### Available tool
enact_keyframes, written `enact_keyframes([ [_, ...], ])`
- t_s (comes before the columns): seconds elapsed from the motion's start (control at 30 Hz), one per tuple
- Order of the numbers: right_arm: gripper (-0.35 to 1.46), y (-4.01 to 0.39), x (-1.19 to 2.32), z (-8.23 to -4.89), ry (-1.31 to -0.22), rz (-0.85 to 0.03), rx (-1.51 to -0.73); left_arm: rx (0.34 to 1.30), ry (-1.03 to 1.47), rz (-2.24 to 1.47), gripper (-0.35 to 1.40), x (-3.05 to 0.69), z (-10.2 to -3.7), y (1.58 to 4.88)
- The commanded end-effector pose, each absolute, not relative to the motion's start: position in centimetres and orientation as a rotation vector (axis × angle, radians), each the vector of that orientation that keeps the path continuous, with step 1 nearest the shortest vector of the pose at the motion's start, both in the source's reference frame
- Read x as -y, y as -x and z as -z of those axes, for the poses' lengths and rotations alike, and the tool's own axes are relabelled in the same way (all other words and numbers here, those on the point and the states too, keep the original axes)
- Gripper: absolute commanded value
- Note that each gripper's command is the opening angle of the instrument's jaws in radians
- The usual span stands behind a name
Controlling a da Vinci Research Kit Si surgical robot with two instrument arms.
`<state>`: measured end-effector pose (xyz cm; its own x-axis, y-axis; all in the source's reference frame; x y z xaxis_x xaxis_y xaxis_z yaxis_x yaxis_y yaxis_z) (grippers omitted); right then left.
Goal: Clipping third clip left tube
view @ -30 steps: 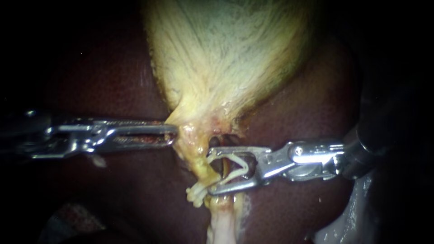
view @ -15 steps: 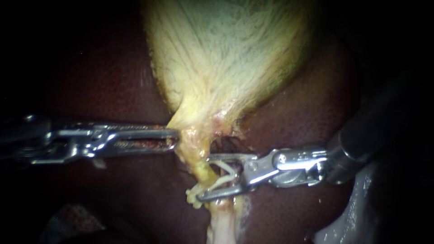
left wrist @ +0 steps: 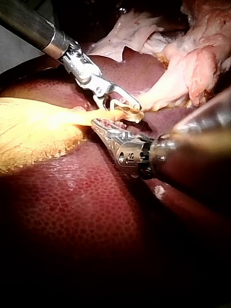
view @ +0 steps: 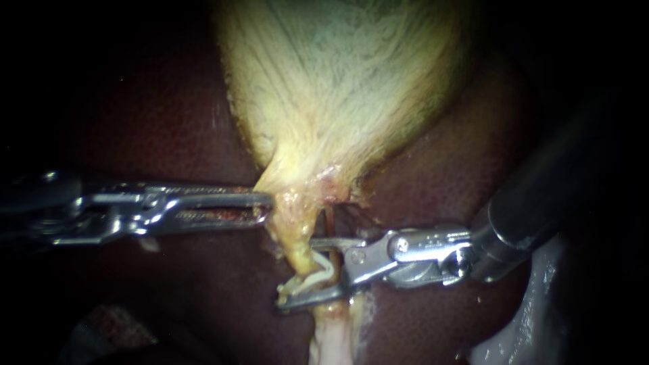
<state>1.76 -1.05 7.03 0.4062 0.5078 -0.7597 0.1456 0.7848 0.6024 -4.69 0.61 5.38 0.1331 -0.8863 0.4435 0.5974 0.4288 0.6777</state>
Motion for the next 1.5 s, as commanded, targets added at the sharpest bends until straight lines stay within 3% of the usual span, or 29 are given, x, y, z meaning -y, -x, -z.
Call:
enact_keyframes([
  [0.03, 0.56, -1.77, 1.06, -7.03, -0.687, -0.233, -1.158, 0.926, -0.377, 1.113, -0.35, -0.62, -5.38, 4.69],
  [0.27, 0.53, -1.82, 1.09, -6.98, -0.722, -0.162, -1.197, 0.926, -0.377, 1.113, -0.35, -0.61, -5.39, 4.70],
  [1.2, 0.44, -1.83, 0.78, -6.87, -0.682, -0.212, -1.195, 0.927, -0.378, 1.113, -0.35, -0.61, -5.40, 4.72],
  [1.33, 0.27, -1.81, 0.79, -6.88, -0.682, -0.210, -1.192, 0.927, -0.377, 1.113, -0.35, -0.61, -5.41, 4.73],
  [1.5, -0.12, -1.77, 0.78, -6.89, -0.666, -0.219, -1.185, 0.927, -0.377, 1.113, -0.35, -0.61, -5.41, 4.73],
])
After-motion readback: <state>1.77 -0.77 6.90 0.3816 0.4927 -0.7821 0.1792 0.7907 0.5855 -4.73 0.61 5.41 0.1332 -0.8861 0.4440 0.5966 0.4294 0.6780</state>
